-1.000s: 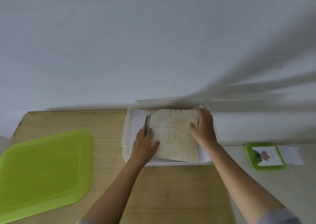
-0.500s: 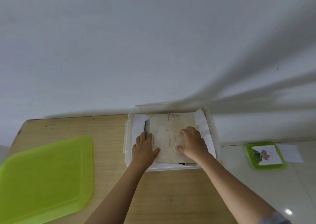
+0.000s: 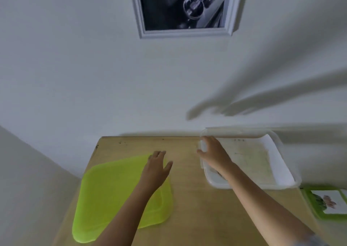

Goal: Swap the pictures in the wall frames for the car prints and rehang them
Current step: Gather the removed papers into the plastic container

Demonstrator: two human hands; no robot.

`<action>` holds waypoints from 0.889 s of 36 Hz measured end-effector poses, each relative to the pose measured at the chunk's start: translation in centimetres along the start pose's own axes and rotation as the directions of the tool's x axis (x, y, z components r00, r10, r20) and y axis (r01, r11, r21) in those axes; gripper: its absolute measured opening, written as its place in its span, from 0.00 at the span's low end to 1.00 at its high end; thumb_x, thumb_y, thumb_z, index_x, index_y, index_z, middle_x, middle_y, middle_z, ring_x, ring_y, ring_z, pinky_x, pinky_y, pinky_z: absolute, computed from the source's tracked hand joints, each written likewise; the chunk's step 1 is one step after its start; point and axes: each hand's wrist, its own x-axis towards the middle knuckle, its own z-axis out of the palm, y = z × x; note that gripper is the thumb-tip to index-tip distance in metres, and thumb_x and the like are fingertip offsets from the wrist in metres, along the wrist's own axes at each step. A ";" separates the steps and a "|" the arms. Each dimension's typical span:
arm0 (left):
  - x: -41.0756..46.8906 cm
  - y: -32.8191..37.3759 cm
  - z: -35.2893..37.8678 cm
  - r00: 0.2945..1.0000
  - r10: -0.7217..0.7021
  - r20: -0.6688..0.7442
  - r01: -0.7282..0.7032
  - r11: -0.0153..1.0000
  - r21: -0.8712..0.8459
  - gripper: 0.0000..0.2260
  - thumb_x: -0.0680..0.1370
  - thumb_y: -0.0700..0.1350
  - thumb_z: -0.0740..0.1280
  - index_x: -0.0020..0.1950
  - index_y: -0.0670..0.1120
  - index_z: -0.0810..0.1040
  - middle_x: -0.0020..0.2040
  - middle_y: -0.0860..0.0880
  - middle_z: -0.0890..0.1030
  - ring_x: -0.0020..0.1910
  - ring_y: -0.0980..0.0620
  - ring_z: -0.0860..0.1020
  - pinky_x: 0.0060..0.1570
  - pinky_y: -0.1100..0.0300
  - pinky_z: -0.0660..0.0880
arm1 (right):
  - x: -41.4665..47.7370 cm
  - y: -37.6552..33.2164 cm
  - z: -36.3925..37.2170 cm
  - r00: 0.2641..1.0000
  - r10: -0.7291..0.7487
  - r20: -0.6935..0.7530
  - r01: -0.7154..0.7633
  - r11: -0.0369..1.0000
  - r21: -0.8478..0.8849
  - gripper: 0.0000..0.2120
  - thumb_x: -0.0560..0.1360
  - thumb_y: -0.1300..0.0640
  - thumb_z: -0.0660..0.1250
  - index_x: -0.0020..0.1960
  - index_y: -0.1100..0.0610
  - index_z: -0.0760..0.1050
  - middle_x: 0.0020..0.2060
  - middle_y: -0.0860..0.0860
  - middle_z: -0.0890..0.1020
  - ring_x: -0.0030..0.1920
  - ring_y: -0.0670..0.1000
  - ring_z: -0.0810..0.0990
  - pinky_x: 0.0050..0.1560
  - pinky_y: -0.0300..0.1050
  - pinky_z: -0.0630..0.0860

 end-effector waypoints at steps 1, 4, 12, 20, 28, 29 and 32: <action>-1.1 -2.3 -1.0 1.000 -0.025 -0.008 0.025 0.999 0.033 0.23 0.79 0.52 0.59 0.72 0.43 0.63 0.69 0.47 0.66 0.68 0.47 0.64 0.64 0.54 0.66 | -0.5 -1.4 1.4 1.000 0.002 0.005 -0.002 1.000 0.002 0.25 0.77 0.53 0.61 0.72 0.57 0.60 0.71 0.53 0.63 0.71 0.53 0.61 0.69 0.50 0.62; -4.9 -9.4 -3.3 0.990 -0.137 -0.041 0.141 0.981 0.131 0.24 0.80 0.53 0.58 0.73 0.43 0.61 0.72 0.46 0.63 0.71 0.47 0.61 0.64 0.53 0.66 | -2.3 -4.6 6.2 0.999 -0.023 0.045 0.023 1.000 -0.002 0.25 0.78 0.54 0.60 0.73 0.58 0.59 0.71 0.53 0.63 0.72 0.52 0.61 0.68 0.47 0.64; -13.8 -22.3 -5.4 0.928 -0.373 -0.017 0.370 0.913 0.170 0.29 0.80 0.56 0.54 0.75 0.40 0.52 0.75 0.41 0.54 0.75 0.43 0.52 0.70 0.50 0.58 | -8.1 -6.9 16.6 0.969 0.177 0.174 -0.164 0.983 -0.086 0.35 0.78 0.46 0.59 0.76 0.58 0.45 0.75 0.54 0.51 0.75 0.53 0.50 0.72 0.49 0.58; -16.5 -23.7 -3.4 0.935 -0.349 0.063 0.352 0.935 -0.052 0.32 0.80 0.54 0.56 0.76 0.41 0.45 0.77 0.45 0.46 0.76 0.48 0.45 0.72 0.54 0.50 | -10.8 -7.3 20.0 0.964 0.256 0.067 -0.255 0.967 -0.016 0.35 0.78 0.49 0.60 0.75 0.63 0.47 0.76 0.56 0.50 0.75 0.54 0.48 0.74 0.45 0.50; -16.2 -23.7 -3.5 0.890 -0.455 -0.026 0.436 0.866 -0.243 0.33 0.76 0.50 0.66 0.75 0.39 0.56 0.75 0.43 0.57 0.74 0.45 0.56 0.72 0.53 0.55 | -10.9 -8.3 20.5 0.936 0.352 -0.009 -0.341 0.914 0.220 0.29 0.71 0.60 0.69 0.70 0.64 0.63 0.68 0.59 0.66 0.68 0.58 0.65 0.68 0.50 0.64; -16.2 -23.6 -3.6 0.879 -0.475 -0.031 0.450 0.852 -0.268 0.33 0.75 0.49 0.67 0.74 0.38 0.57 0.75 0.42 0.59 0.74 0.45 0.58 0.72 0.52 0.57 | -10.9 -8.4 20.5 0.935 0.355 -0.011 -0.342 0.908 0.242 0.28 0.70 0.61 0.69 0.68 0.63 0.65 0.66 0.59 0.68 0.66 0.58 0.67 0.66 0.51 0.67; -16.0 -23.2 -3.8 0.855 -0.517 -0.050 0.475 0.818 -0.325 0.33 0.74 0.47 0.69 0.73 0.37 0.59 0.74 0.42 0.61 0.72 0.43 0.60 0.70 0.49 0.60 | -10.8 -8.7 20.2 0.940 0.340 -0.012 -0.323 0.904 0.281 0.29 0.70 0.61 0.70 0.68 0.63 0.64 0.66 0.58 0.67 0.66 0.57 0.67 0.66 0.52 0.68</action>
